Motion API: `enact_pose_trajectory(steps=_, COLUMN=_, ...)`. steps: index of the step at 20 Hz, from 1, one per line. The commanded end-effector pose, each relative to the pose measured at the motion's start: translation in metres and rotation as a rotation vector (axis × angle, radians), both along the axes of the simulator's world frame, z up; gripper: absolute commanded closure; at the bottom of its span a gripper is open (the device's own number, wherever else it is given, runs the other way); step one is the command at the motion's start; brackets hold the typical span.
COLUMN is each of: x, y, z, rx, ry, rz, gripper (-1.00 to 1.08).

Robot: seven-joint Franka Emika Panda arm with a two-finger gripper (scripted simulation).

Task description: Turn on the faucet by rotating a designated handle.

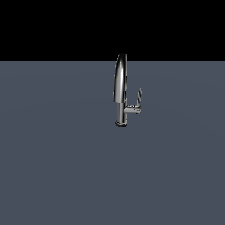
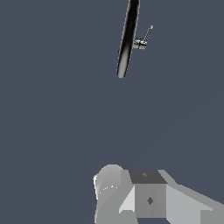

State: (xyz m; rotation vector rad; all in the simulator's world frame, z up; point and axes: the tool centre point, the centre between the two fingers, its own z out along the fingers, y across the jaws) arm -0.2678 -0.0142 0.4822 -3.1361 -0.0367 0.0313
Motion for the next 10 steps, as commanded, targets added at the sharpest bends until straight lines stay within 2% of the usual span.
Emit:
enact_pose_trajectory(steps=1, x=0.000, y=0.000, z=0.000, rx=0.000, ry=0.000, rz=0.000, gripper=1.08)
enact_pose_trajectory(steps=10, x=0.011, y=0.001, z=0.000, rx=0.025, ry=0.023, rz=-0.027, gripper=1.08)
